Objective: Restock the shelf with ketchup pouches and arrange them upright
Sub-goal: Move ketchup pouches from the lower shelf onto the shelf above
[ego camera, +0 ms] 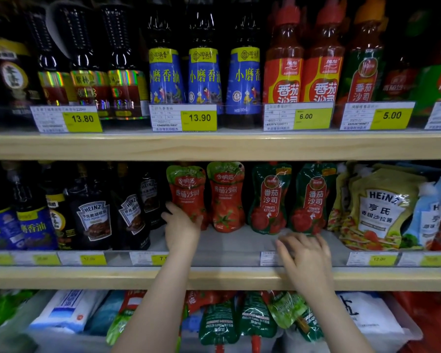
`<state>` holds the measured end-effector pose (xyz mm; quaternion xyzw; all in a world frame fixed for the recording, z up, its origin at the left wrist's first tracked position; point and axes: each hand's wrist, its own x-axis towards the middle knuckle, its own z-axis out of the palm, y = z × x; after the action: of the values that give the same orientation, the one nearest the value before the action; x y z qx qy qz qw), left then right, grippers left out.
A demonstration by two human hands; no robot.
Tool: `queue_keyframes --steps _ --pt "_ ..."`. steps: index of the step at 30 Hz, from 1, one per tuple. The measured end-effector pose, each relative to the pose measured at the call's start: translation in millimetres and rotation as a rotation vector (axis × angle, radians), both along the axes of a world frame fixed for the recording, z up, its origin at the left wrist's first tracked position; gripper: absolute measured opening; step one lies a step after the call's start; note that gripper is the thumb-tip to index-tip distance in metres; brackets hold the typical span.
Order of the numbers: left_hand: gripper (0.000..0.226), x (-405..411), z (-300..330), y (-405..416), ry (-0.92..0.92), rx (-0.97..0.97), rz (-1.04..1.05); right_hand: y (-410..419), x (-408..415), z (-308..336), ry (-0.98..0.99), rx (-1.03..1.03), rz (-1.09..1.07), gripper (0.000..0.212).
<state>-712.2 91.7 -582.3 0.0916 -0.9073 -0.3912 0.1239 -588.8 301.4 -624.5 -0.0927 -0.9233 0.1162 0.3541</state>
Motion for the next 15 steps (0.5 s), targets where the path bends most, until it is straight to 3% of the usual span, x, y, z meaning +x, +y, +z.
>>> queue_keyframes --steps 6,11,13,15 --pt "0.083 -10.6 -2.0 0.7 -0.026 0.102 0.002 0.1 -1.9 -2.3 0.013 0.011 -0.008 0.043" --pt "0.096 -2.4 1.5 -1.9 -0.025 0.145 -0.001 2.4 -1.4 -0.9 -0.028 -0.001 0.021 0.044" --pt "0.096 14.6 -0.7 -1.3 0.126 -0.021 0.018 4.3 2.3 2.2 -0.059 -0.005 0.075 0.040" --pt "0.078 40.8 -12.6 8.9 0.381 -0.231 -0.018 11.9 9.2 4.2 -0.092 0.009 0.144 0.033"
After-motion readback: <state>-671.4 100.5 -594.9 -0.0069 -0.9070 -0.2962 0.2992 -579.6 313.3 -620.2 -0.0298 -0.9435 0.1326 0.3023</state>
